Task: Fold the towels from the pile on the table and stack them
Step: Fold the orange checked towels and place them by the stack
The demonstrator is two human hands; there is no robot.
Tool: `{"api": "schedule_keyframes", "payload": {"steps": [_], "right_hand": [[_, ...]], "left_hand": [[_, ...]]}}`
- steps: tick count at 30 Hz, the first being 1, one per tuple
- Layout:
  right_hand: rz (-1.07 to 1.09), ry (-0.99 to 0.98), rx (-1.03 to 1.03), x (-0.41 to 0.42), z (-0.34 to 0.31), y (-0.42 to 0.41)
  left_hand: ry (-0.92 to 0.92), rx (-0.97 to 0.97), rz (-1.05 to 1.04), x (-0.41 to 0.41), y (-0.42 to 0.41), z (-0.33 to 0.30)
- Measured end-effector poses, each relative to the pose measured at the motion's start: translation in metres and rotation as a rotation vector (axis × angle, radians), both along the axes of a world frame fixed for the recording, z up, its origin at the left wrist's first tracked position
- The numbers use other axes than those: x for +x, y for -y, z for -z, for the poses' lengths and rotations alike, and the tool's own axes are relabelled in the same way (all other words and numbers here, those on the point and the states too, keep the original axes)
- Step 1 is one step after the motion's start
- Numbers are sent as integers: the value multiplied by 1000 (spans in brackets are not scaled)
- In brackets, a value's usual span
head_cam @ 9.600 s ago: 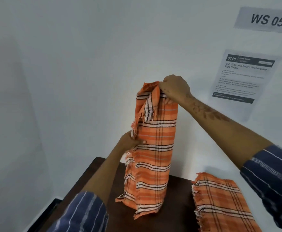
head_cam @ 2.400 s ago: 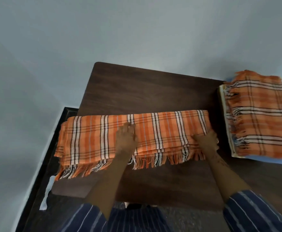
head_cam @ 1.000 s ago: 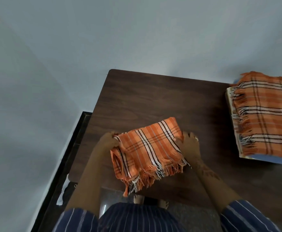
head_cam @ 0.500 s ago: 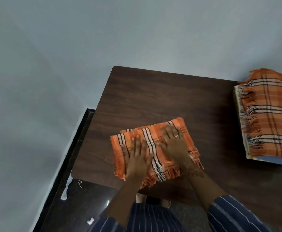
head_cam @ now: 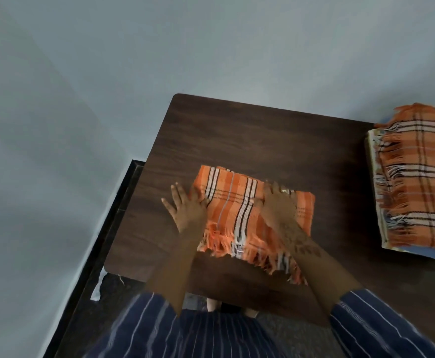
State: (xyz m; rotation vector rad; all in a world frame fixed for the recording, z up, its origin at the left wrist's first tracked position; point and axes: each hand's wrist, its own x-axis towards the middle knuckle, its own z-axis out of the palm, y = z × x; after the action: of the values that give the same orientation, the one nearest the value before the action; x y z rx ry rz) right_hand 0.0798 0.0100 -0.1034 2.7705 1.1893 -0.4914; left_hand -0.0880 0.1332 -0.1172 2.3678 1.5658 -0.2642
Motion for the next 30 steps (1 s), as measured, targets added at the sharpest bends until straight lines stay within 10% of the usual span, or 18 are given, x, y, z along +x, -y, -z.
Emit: {"api": "schedule_keyframes", "payload": {"steps": [6,11,20,30], "right_hand": [[188,-74,0,7,-13,10],[250,-386,54,10,-1,15],[586,-1104,519,9,-6,25],[680,-1207,608,-1,-34,15]], "left_hand": [[289,56,-386,41,-34,-30],[454,-311,-997,35,18,-22],[789,-692,-669,43,13,-11],[918,-1329,-748,18,11,-39]]}}
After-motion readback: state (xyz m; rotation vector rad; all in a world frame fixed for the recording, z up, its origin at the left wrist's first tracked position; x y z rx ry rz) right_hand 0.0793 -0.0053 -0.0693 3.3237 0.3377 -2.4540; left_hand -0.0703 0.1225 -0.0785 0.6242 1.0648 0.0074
